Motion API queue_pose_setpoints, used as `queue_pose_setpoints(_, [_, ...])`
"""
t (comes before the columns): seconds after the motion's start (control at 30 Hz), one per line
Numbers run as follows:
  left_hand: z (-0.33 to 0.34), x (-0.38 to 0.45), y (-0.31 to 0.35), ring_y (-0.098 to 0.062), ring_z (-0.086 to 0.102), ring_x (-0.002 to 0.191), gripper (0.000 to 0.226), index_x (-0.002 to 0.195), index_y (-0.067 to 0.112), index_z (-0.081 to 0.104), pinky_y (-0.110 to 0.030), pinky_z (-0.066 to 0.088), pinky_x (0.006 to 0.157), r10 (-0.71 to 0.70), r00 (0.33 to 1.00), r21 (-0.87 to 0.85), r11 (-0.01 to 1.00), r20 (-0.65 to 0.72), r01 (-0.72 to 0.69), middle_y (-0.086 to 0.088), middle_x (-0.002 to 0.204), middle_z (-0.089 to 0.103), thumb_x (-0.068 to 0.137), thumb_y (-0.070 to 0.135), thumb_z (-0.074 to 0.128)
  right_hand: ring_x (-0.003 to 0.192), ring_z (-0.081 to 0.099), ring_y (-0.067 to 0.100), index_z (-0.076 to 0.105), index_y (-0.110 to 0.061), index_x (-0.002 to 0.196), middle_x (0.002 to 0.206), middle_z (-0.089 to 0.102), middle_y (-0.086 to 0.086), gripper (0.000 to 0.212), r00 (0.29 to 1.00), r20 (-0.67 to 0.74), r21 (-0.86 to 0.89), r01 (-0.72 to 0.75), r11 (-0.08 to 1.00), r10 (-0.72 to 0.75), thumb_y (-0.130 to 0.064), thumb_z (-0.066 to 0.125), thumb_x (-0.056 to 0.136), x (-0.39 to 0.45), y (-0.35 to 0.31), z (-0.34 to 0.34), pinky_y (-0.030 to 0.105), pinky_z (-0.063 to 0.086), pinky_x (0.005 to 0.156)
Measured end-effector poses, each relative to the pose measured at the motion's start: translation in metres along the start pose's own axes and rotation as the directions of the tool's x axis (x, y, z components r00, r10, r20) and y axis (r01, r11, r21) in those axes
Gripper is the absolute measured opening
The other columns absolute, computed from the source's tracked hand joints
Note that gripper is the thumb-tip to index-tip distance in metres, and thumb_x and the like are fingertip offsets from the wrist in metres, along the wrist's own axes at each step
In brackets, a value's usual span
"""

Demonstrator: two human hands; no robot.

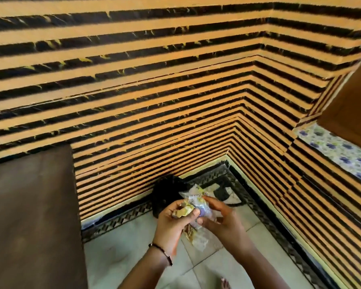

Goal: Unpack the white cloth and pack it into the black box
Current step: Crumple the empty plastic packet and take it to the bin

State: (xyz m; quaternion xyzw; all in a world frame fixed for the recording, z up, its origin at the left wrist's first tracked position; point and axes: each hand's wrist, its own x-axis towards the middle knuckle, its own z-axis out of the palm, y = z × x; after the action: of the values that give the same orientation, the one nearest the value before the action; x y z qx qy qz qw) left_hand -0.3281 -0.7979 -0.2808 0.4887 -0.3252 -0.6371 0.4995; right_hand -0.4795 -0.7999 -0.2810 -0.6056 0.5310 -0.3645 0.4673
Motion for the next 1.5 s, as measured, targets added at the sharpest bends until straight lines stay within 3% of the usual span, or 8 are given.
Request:
queue_pose_setpoints(0.2, [0.055,0.038,-0.010,-0.021,0.068,0.087,0.041,0.106,0.005,0.064,-0.028,0.056,0.073,-0.084,0.995,-0.032,0.996,0.046,0.085,-0.014,0.100,0.071,0.066,0.004,0.071,0.085,0.068,0.015,0.070,-0.021,0.097,0.093,0.073,0.000,0.024,0.997,0.074,-0.030,-0.028,0.999,0.030,-0.014,0.073,0.075,0.052,0.027,-0.078,0.043,0.055,0.079])
queue_pose_setpoints(0.37, [0.076,0.051,-0.019,-0.022,0.065,0.088,0.035,0.100,0.004,0.063,-0.032,0.056,0.074,-0.025,0.992,0.081,0.996,-0.120,0.035,-0.009,0.097,0.069,0.068,0.001,0.076,0.087,0.068,0.026,0.071,-0.010,0.094,0.093,0.074,0.011,0.022,0.987,0.136,0.155,-0.103,0.983,0.082,0.001,0.070,0.075,0.077,0.041,-0.104,0.036,0.054,0.077])
queue_pose_setpoints(0.53, [0.064,0.071,-0.026,-0.008,0.052,0.049,0.005,0.076,0.007,0.066,-0.020,0.044,0.045,-0.117,0.927,0.150,0.972,-0.358,0.180,-0.004,0.063,0.061,0.076,0.004,0.070,0.090,0.067,0.019,0.070,-0.012,0.098,0.098,0.073,0.009,0.024,0.940,0.314,0.199,-0.205,0.958,0.136,-0.003,0.071,0.075,0.100,0.049,-0.101,0.028,0.054,0.079])
queue_pose_setpoints(0.77, [0.016,0.123,-0.022,-0.019,0.065,0.062,0.009,0.077,0.000,0.065,-0.025,0.058,0.061,-0.248,0.863,0.009,0.960,-0.441,0.281,-0.009,0.064,0.069,0.079,-0.008,0.062,0.081,0.061,0.002,0.067,-0.031,0.088,0.087,0.068,-0.009,0.030,0.849,0.492,-0.026,-0.210,0.977,0.195,-0.006,0.074,0.073,0.159,0.044,-0.074,0.014,0.050,0.074])
queue_pose_setpoints(0.93, [-0.025,0.167,-0.014,-0.025,0.065,0.080,0.010,0.080,0.008,0.066,-0.025,0.053,0.065,-0.219,0.861,0.095,0.952,-0.459,0.292,-0.013,0.080,0.069,0.079,-0.001,0.065,0.068,0.062,-0.006,0.070,-0.024,0.080,0.073,0.069,-0.011,0.029,0.878,0.435,-0.051,-0.198,0.979,0.200,0.003,0.073,0.071,0.215,0.048,-0.034,0.012,0.049,0.067])
queue_pose_setpoints(1.13, [-0.078,0.215,-0.026,0.001,0.063,0.066,0.014,0.076,0.019,0.066,-0.022,0.049,0.065,-0.162,0.896,0.285,0.911,-0.414,0.297,0.011,0.062,0.070,0.081,0.005,0.066,0.062,0.063,-0.001,0.069,-0.030,0.071,0.066,0.072,-0.012,0.033,0.946,0.268,-0.098,-0.160,0.982,0.181,0.003,0.071,0.074,0.266,0.078,0.000,0.014,0.050,0.063])
queue_pose_setpoints(1.27, [-0.126,0.245,-0.064,-0.019,0.064,0.091,0.024,0.091,0.010,0.070,-0.025,0.047,0.081,-0.160,0.857,0.463,0.785,-0.491,0.412,-0.008,0.095,0.072,0.077,0.029,0.065,0.054,0.057,0.001,0.067,-0.033,0.060,0.063,0.069,-0.016,0.033,0.955,0.156,-0.215,-0.217,0.952,0.253,-0.004,0.072,0.075,0.290,0.119,0.006,0.023,0.045,0.056])
queue_pose_setpoints(1.5, [-0.171,0.289,-0.157,-0.030,0.061,0.106,0.030,0.113,0.005,0.062,-0.031,0.045,0.095,-0.271,0.800,0.496,0.665,-0.535,0.558,-0.014,0.118,0.064,0.084,0.002,0.053,0.064,0.061,0.015,0.062,-0.016,0.076,0.068,0.065,0.000,0.026,0.964,0.172,-0.500,-0.093,0.861,0.203,-0.042,0.063,0.076,0.333,0.189,0.039,0.027,0.046,0.061])
